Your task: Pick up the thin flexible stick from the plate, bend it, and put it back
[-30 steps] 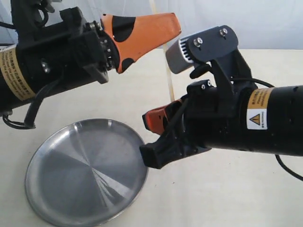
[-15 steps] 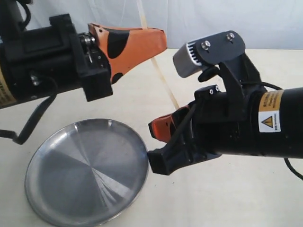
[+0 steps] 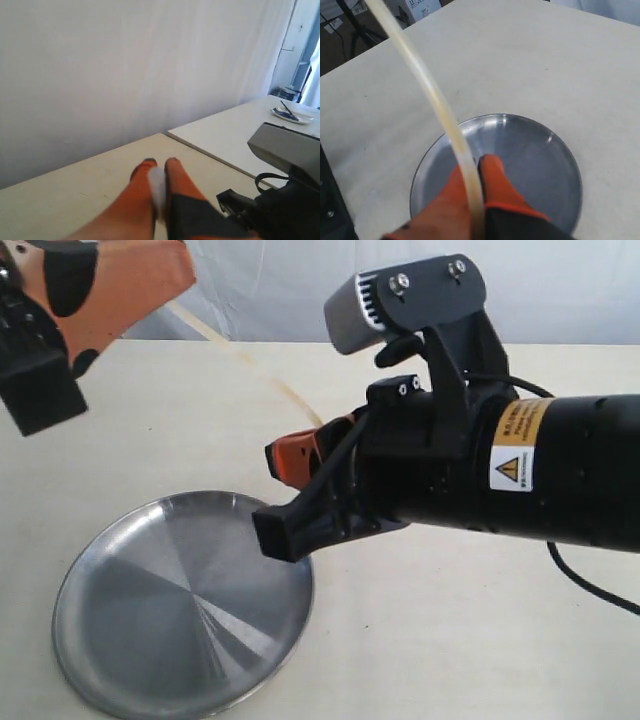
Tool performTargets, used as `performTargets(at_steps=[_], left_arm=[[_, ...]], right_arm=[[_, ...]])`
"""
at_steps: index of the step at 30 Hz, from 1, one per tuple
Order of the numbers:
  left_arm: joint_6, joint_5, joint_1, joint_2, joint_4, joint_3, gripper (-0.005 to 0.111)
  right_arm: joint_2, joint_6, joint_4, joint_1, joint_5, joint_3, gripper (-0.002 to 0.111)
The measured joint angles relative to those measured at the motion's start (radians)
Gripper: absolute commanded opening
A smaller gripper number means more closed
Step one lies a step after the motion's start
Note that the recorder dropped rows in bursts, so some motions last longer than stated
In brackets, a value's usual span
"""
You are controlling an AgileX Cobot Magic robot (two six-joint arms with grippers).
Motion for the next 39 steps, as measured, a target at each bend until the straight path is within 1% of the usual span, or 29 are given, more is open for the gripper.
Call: performTargets(at_steps=[4,8,16,20,22,26,28,30,32,36,38,39], left_arm=[[-0.004,0.061,0.0,-0.054,-0.03,0.02,0.0],[-0.014,0.147,0.015,-0.101,-0.07,0.027,0.0],[-0.02,0.17,0.016,-0.105,-0.08,0.074,0.0],[-0.02,0.188,0.016,-0.105,-0.08,0.077,0.0],[-0.02,0.224,0.016,-0.105,-0.08,0.077,0.0],[-0.02,0.362,0.016,-0.105,-0.106,0.093,0.0],[-0.02,0.443,0.016,-0.105,-0.177,0.116,0.0],[-0.007,0.522,0.016,-0.098,-0.304,0.147,0.0],[0.023,0.561,0.016,-0.087,-0.44,0.185,0.0],[0.14,0.545,0.016,-0.051,-0.718,0.256,0.0],[0.203,0.522,0.016,-0.03,-0.804,0.285,0.0],[0.221,0.512,0.016,-0.02,-0.822,0.295,0.0]], right_arm=[[0.011,0.002,-0.005,0.002,0.002,0.0,0.0],[0.025,0.017,-0.007,-0.007,0.146,0.034,0.0],[0.029,0.02,-0.004,-0.007,0.173,0.035,0.0],[0.029,0.021,-0.004,-0.007,0.173,0.035,0.0],[0.029,0.021,-0.004,-0.007,0.173,0.035,0.0],[0.029,0.021,-0.004,-0.007,0.173,0.035,0.0],[0.029,0.021,-0.004,-0.007,0.173,0.035,0.0],[0.029,0.021,-0.002,-0.007,0.173,0.035,0.0],[0.029,0.021,-0.002,-0.007,0.173,0.035,0.0],[0.029,0.021,-0.002,-0.007,0.173,0.035,0.0],[0.029,0.021,-0.002,-0.007,0.175,0.035,0.0],[0.029,0.021,-0.002,-0.007,0.175,0.035,0.0]])
